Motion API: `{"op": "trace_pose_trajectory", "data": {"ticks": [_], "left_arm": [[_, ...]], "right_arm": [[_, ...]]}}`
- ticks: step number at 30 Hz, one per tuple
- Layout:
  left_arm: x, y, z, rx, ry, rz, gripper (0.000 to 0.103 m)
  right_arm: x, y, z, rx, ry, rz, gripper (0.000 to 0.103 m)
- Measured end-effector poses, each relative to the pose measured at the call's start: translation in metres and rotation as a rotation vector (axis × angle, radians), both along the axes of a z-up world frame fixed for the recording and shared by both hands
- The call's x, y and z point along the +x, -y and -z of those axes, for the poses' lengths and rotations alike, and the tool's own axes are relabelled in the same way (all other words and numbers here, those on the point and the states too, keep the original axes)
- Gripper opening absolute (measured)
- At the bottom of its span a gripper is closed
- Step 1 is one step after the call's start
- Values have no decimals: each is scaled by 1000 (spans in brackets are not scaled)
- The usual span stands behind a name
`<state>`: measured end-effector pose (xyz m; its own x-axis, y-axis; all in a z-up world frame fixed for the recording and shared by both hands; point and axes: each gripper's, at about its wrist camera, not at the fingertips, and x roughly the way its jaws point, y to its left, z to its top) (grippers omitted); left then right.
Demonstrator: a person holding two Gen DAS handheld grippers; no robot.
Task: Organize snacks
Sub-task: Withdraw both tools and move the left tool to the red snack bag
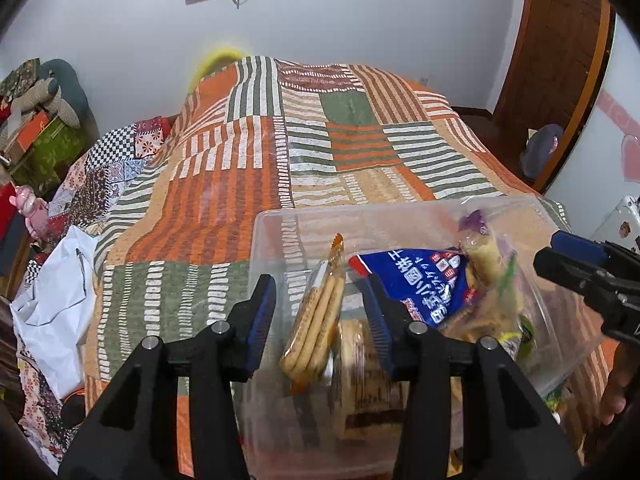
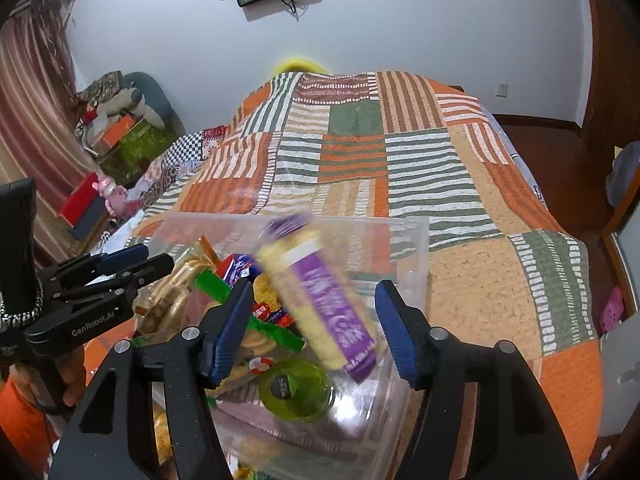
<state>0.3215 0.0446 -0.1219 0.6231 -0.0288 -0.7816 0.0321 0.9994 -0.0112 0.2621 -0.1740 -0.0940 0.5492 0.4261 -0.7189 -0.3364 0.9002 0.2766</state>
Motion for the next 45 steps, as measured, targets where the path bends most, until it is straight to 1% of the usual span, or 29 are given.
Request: {"op": "trace_pose_trajectory", "data": {"ticks": [4, 6, 8, 10, 11, 12, 16, 21, 25, 27, 29, 31, 33, 36, 38, 41, 45], "left_arm": [[-16, -2, -9, -8, -3, 10, 49], [-27, -3, -16, 1, 4, 18, 50], [-39, -5, -22, 20, 14, 20, 57], [-50, -7, -27, 33, 22, 21, 61], [-58, -9, -30, 38, 29, 21, 64], [-63, -11, -32, 42, 32, 19, 65], [-86, -23, -35, 50, 21, 4, 66], [-113, -42, -22, 25, -31, -35, 66], [-127, -49, -2, 20, -74, -49, 66], [-127, -50, 7, 41, -87, -52, 66], [-124, -51, 16, 46, -98, -47, 66], [-118, -54, 23, 20, -118, -40, 66], [-113, -55, 29, -24, -137, -16, 66], [-106, -50, 38, -24, -142, 9, 66], [-105, -44, 43, -20, -135, 28, 66], [-105, -38, 48, -47, -148, 46, 66], [-117, -32, 49, -10, -139, 68, 66]], "right_arm": [[-11, 4, -7, -11, 12, -8, 61], [-18, 6, -10, -12, 18, -13, 61], [-23, 9, -13, -7, 21, -14, 62], [-30, 12, -16, -1, 25, -18, 66], [-32, 13, -17, 0, 30, -15, 69], [-37, 15, -18, -1, 40, -10, 71], [-50, 17, -18, 3, 46, -12, 72], [-64, 18, -11, -14, 44, -20, 72], [-75, 16, -2, -40, 31, -27, 72], [-79, 15, 2, -55, 28, -30, 72], [-83, 11, 5, -81, 29, -39, 72], [-85, 8, 9, -107, 30, -47, 72], [-87, 5, 14, -143, 39, -57, 72], [-87, 0, 19, -177, 49, -63, 72], [-84, -1, 22, -167, 38, -63, 72], [-81, 1, 26, -140, 18, -56, 72], [-80, 4, 28, -117, 1, -44, 72]]}}
